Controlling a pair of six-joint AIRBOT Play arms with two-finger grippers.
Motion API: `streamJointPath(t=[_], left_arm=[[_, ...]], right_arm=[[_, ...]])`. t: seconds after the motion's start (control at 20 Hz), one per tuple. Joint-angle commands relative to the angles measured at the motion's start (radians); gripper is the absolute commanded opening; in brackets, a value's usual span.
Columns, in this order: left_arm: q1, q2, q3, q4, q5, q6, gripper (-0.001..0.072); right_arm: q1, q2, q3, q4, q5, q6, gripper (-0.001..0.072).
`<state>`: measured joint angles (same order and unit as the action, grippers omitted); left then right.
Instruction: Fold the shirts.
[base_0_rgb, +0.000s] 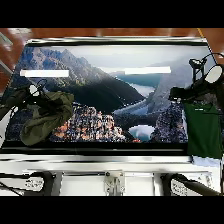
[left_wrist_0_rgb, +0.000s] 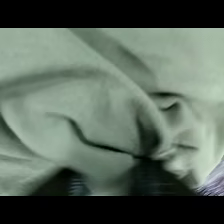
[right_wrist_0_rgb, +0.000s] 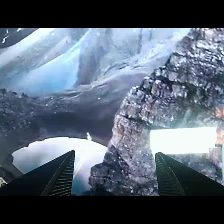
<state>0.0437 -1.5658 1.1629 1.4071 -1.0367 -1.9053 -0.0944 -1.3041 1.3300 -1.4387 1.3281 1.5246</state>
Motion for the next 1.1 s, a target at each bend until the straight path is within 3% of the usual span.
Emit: streamJointPath(t=[0.0,0.2,0.4,0.55,0.7,0.85,0.9,1.0,1.05], left_arm=[[0.000,0.003,0.030,-0.065,0.040,0.056,0.0046],[-0.101,0.186,0.137,-0.066,0.026,0.161,0.0045],[-0.344,0.380,0.163,-0.103,0.042,0.166,0.0045],[-0.566,0.365,0.142,-0.145,0.064,0.165,0.0045],[-0.769,0.272,0.072,-0.252,0.190,0.165,0.0046],[-0.867,0.126,0.069,-0.387,0.275,0.166,0.0046],[-0.869,0.086,0.076,-0.444,0.270,0.166,0.0115],[-0.832,0.065,0.085,-0.503,0.225,0.167,0.0669],[-0.796,0.075,0.089,-0.494,0.179,0.198,0.0680]], right_arm=[[0.000,-0.002,0.000,-0.001,0.007,-0.001,0.0617],[0.000,-0.001,0.001,-0.026,0.010,-0.019,0.0616],[0.000,0.022,0.038,-0.026,0.082,-0.025,0.0616],[0.000,0.113,0.050,-0.045,0.131,-0.051,0.0616],[-0.002,0.217,0.049,-0.104,0.178,-0.051,0.0616],[-0.002,0.273,0.049,-0.116,0.220,-0.048,0.0616],[-0.002,0.272,0.049,-0.115,0.241,-0.048,0.0616],[-0.002,0.263,0.036,-0.122,0.250,-0.049,0.0616],[-0.002,0.249,0.027,-0.133,0.250,-0.051,0.0617]])
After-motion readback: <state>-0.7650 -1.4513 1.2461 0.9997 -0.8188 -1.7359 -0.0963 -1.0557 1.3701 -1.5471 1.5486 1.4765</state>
